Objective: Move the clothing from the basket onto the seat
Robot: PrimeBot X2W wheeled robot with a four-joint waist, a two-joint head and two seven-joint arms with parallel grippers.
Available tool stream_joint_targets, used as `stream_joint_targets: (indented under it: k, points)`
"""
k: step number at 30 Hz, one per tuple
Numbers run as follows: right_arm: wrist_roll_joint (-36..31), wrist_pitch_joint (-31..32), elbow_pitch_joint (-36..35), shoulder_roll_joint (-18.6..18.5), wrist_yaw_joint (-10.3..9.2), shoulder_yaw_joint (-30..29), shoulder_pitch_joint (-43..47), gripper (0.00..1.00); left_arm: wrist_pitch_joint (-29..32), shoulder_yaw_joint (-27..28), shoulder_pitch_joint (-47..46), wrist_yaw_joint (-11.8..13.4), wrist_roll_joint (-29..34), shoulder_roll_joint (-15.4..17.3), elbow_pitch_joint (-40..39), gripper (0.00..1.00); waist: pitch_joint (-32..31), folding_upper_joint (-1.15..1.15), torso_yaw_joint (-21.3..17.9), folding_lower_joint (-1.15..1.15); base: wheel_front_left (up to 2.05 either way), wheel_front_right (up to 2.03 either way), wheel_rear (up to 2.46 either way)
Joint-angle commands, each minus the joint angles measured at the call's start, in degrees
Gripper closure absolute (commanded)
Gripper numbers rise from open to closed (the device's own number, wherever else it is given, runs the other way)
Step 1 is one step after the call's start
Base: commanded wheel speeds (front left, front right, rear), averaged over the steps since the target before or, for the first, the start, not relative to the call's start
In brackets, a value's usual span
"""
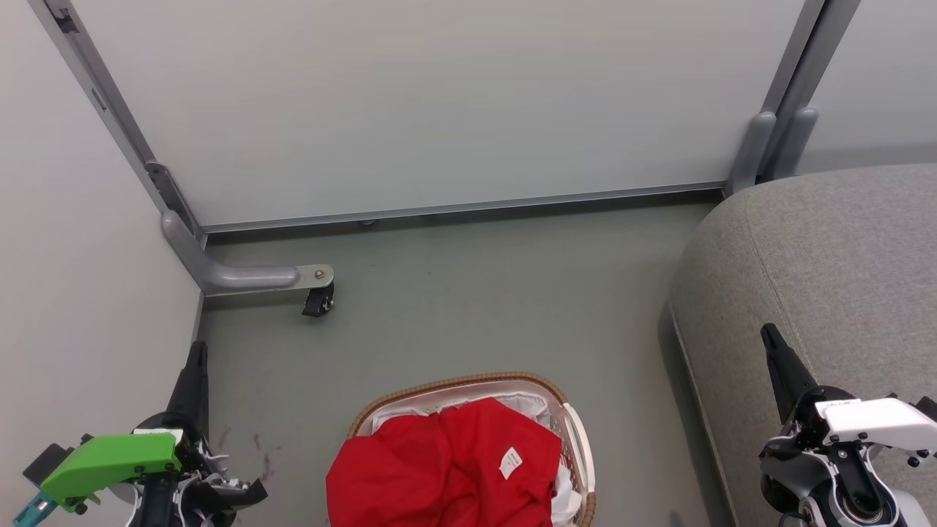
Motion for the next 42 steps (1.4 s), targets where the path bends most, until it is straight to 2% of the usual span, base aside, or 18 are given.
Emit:
stream_joint_targets:
  k: [1,22,23,24,25,26,27,34,42]
  points:
    - [0.14,0.09,-0.17,-0.35,-0.02,-0.08,0.76,1.00,0.17,0.10,-0.63,-0.30,-0.14,0.43,-0.06,1.00,0.00,0.00,0.00,0.00,0.00,0.00,0.00]
    - [-0.01,-0.01,0.00,-0.01,-0.01,0.00,-0.01,1.00,-0.02,0.01,-0.01,0.00,0.00,0.00,0.05,1.00,0.00,0.00,0.00,0.00,0.00,0.00,0.00]
    - [-0.01,0.00,0.60,0.19,-0.01,0.02,0.10,0.00,-0.04,-0.03,0.22,0.05,0.00,-0.14,0.67,0.00,0.00,0.00,0.00,0.00,0.00,0.00,0.00]
    - [-0.06,-0.02,0.87,0.31,-0.01,0.07,0.21,1.00,-0.08,-0.06,0.45,0.08,-0.01,-0.23,1.03,1.00,0.01,0.00,0.00,0.00,0.00,0.00,0.00]
    - [-0.03,0.00,1.57,0.56,-0.02,0.10,0.60,0.00,-0.05,-0.14,1.09,0.10,0.00,-0.43,1.75,0.00,0.01,0.00,0.00,0.00,0.00,0.00,0.00]
    - [-0.07,-0.04,1.82,0.65,-0.02,0.14,0.81,1.00,-0.09,-0.17,1.36,0.10,0.01,-0.48,2.11,1.00,0.02,0.00,0.00,0.00,0.00,0.00,0.00]
    - [-0.21,-0.19,1.82,0.64,-0.02,0.23,0.84,0.00,-0.25,-0.20,1.40,0.10,0.07,-0.49,2.37,0.00,0.05,0.00,0.00,0.00,0.00,0.00,0.00]
    - [-3.22,-2.31,1.40,-0.62,-0.02,1.88,0.08,0.00,-2.34,-1.63,0.48,0.07,2.97,0.54,3.31,0.00,0.09,0.00,0.02,0.00,0.00,0.00,0.00]
    - [-12.90,-4.52,1.18,-1.30,-0.02,2.49,-1.22,0.00,-4.54,-1.95,-0.48,0.05,13.09,1.46,4.00,0.00,0.17,0.00,0.09,0.00,0.00,0.00,0.00]
